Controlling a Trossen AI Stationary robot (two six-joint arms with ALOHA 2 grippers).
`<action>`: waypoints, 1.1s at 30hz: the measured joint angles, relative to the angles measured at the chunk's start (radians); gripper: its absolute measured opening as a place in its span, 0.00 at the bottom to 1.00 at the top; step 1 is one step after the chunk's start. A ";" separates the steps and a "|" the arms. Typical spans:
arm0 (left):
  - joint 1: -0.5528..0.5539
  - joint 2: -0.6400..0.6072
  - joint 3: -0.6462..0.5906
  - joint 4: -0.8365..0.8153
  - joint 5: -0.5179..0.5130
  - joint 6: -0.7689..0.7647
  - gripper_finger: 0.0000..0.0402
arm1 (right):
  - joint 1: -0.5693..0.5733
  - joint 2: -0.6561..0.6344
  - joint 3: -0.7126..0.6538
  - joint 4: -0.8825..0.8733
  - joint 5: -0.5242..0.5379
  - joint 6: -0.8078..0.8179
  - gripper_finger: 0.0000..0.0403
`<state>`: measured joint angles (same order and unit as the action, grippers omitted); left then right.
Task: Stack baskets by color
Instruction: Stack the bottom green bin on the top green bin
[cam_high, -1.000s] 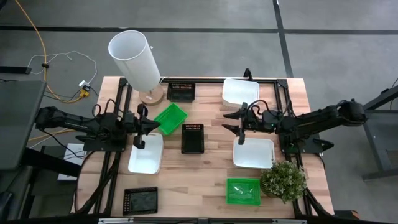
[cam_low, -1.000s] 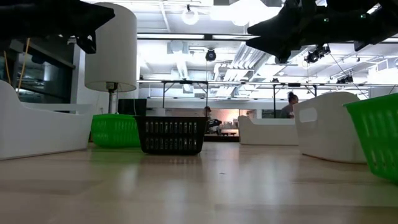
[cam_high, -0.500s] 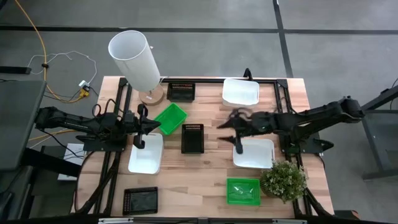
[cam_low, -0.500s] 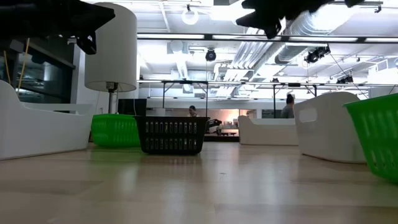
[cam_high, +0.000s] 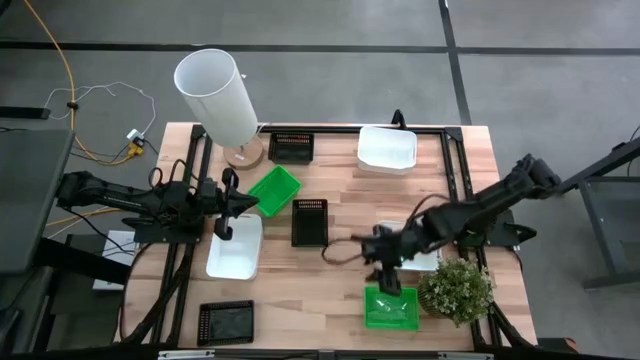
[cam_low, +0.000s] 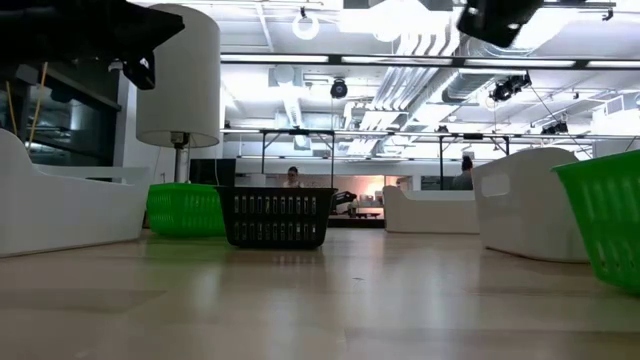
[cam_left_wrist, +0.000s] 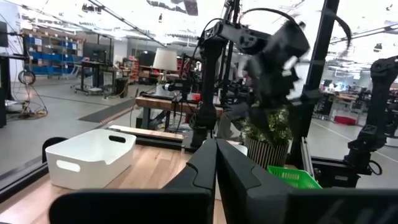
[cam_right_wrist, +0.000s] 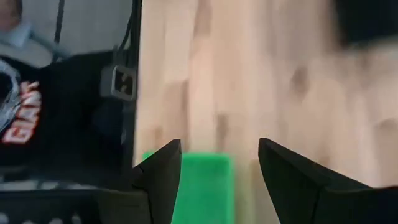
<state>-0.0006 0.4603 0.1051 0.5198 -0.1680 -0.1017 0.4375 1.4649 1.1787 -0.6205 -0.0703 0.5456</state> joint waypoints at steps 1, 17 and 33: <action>0.000 0.000 0.000 0.000 0.000 0.000 0.00 | 0.011 0.020 0.003 0.001 -0.022 0.024 0.50; 0.000 0.000 0.000 0.001 0.000 0.000 0.00 | 0.078 0.203 0.005 -0.046 -0.099 0.184 0.50; 0.000 0.000 0.000 0.001 -0.001 0.009 0.00 | 0.115 0.277 0.005 -0.081 0.006 0.208 0.50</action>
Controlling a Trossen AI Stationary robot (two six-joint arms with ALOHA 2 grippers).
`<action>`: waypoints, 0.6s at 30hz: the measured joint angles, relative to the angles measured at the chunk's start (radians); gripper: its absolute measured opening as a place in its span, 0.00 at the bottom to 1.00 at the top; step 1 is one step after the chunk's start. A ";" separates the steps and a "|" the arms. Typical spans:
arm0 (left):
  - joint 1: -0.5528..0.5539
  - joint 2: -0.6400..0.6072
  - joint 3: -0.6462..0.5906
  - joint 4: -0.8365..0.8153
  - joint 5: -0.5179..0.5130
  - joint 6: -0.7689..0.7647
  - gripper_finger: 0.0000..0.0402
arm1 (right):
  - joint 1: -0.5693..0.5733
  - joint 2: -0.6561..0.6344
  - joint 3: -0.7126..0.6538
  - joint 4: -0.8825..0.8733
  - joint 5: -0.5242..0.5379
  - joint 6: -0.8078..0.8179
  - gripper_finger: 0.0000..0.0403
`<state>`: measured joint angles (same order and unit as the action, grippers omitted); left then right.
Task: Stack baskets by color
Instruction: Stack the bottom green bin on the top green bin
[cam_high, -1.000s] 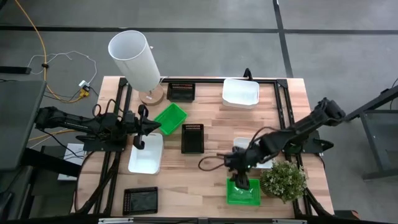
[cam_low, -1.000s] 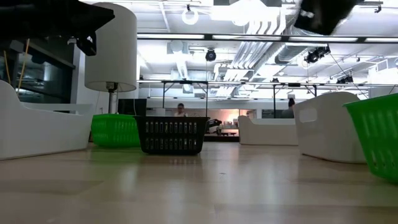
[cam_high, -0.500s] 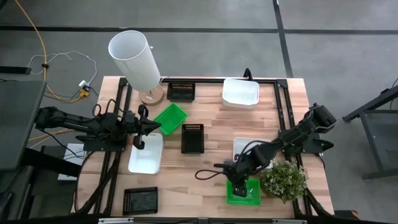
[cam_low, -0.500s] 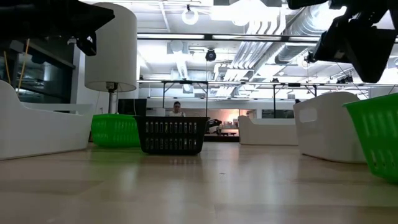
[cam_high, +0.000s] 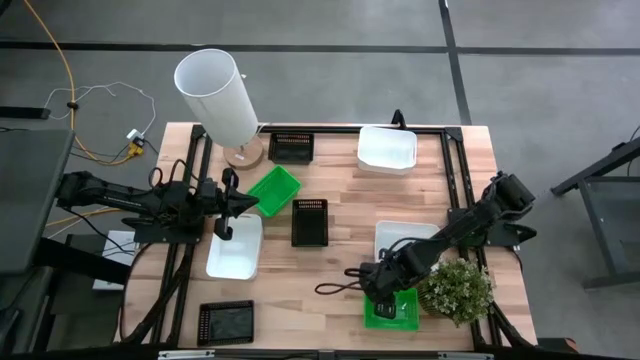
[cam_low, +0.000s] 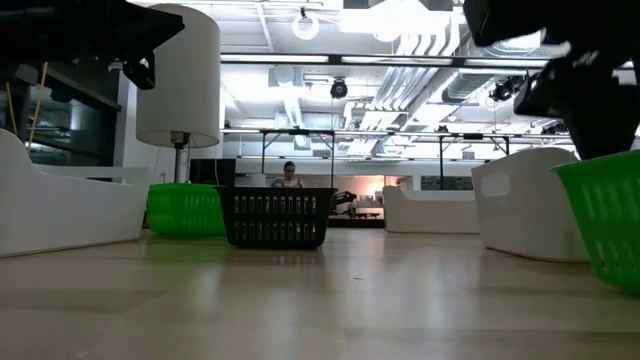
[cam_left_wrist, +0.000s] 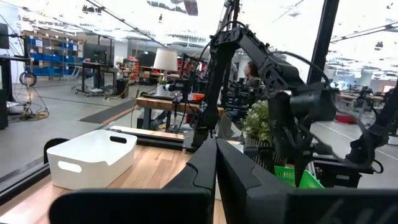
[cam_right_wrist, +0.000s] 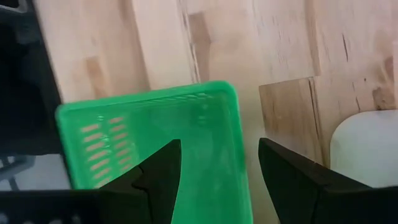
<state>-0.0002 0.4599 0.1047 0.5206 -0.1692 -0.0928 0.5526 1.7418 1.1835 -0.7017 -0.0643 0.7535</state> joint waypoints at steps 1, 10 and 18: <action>0.000 0.000 0.000 0.000 0.000 0.001 0.00 | 0.000 0.010 0.000 0.000 0.001 -0.002 0.50; 0.000 0.000 0.000 0.000 -0.002 0.002 0.00 | 0.000 0.059 0.000 -0.007 0.002 -0.014 0.48; 0.000 0.000 0.000 0.000 -0.002 0.002 0.00 | -0.001 0.059 0.000 -0.030 0.014 -0.021 0.17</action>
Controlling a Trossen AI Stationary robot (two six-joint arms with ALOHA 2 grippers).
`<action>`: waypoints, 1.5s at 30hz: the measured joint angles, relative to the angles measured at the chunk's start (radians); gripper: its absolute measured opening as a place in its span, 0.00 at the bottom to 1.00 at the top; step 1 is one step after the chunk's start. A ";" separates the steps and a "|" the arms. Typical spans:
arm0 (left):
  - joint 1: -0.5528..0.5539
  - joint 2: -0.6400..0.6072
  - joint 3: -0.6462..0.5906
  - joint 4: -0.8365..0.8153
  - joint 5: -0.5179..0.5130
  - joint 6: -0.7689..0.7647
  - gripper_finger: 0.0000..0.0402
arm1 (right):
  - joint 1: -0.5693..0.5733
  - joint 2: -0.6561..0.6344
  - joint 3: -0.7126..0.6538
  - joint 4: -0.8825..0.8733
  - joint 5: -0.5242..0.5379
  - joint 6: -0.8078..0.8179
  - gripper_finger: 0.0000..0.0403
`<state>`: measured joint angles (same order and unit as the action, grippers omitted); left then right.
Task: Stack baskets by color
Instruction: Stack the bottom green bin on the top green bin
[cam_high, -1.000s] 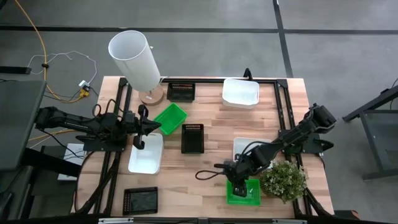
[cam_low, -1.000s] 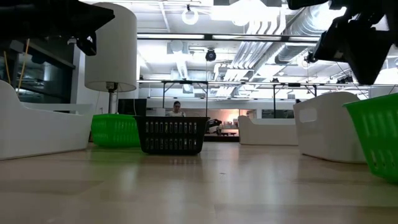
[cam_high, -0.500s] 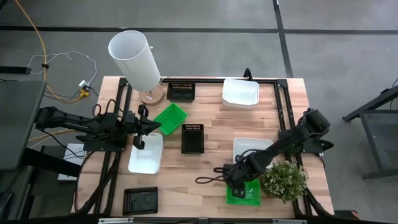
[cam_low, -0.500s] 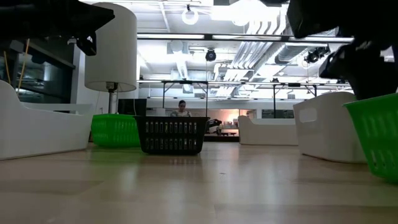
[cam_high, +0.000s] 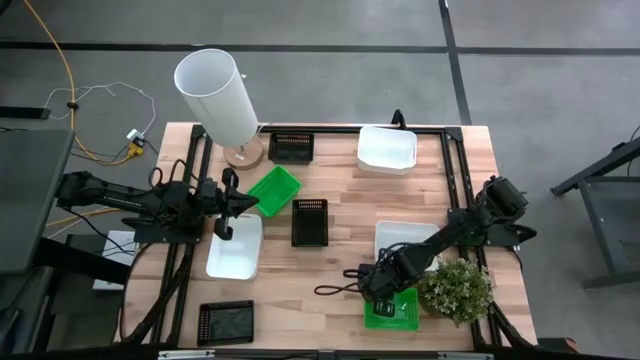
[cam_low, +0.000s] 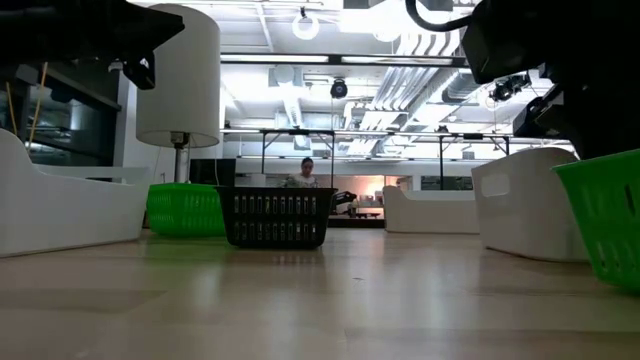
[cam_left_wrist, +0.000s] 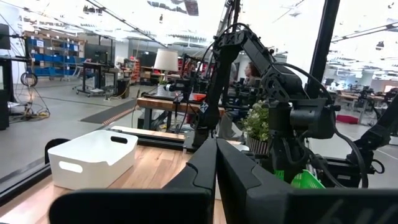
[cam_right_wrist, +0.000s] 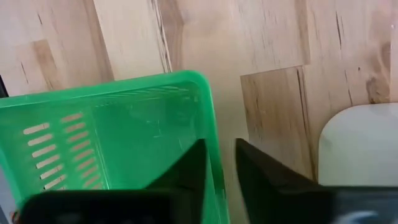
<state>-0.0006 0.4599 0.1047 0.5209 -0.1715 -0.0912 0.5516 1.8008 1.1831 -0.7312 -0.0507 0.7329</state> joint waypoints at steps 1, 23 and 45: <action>0.000 0.000 0.000 0.000 0.000 -0.001 0.00 | -0.001 0.000 0.000 0.000 0.000 0.000 0.12; 0.000 0.000 0.000 0.030 0.024 -0.001 0.00 | -0.144 -0.158 0.272 0.087 0.073 -0.632 0.00; 0.000 -0.016 0.000 0.039 0.081 -0.002 0.00 | -0.533 -0.325 -0.040 0.489 0.129 -0.986 0.00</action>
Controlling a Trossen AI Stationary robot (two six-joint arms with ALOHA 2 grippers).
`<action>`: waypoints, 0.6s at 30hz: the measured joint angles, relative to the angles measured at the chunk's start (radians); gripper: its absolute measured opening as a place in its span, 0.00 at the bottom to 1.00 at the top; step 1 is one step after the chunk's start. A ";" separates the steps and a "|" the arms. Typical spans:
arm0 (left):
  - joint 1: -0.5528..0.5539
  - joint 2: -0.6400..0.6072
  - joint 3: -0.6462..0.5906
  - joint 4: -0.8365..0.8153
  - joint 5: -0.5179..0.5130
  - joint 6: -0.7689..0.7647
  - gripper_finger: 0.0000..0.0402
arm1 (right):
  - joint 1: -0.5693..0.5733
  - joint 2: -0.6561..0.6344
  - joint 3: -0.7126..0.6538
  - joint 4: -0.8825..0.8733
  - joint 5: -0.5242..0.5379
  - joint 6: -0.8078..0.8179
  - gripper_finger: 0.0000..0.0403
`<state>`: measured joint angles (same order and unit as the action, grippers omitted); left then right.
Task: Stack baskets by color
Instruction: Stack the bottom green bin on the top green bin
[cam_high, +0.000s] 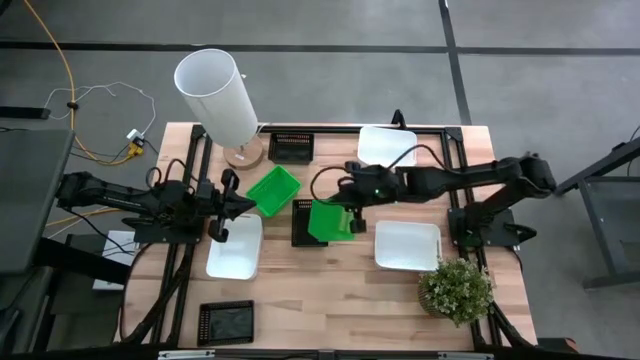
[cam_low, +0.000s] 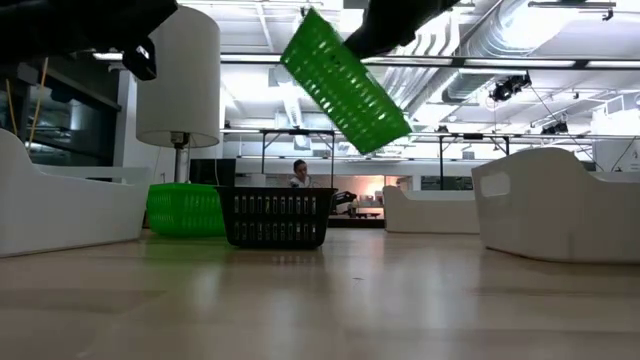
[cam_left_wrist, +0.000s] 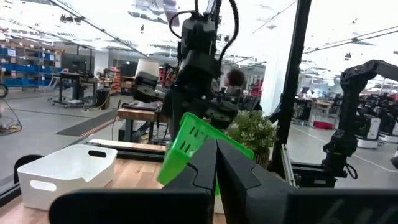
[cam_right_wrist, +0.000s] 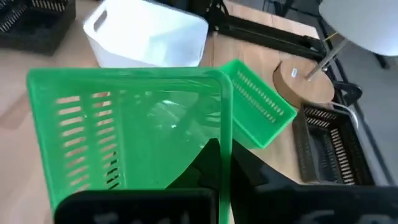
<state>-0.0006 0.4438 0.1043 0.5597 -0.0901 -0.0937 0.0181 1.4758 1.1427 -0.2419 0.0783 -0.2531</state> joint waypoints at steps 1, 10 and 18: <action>0.000 0.000 0.000 0.007 0.002 0.000 0.00 | -0.005 0.010 0.000 0.001 0.007 -0.020 0.00; -0.013 0.000 0.000 0.087 0.065 -0.018 0.00 | -0.066 0.186 0.259 -0.028 0.129 -0.278 0.00; -0.040 0.000 0.000 0.091 0.001 0.037 0.00 | -0.102 0.511 0.690 -0.280 0.128 -0.509 0.00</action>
<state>-0.0410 0.4438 0.1043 0.6502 -0.0889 -0.0571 -0.0837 1.9868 1.8332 -0.5215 0.2063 -0.7619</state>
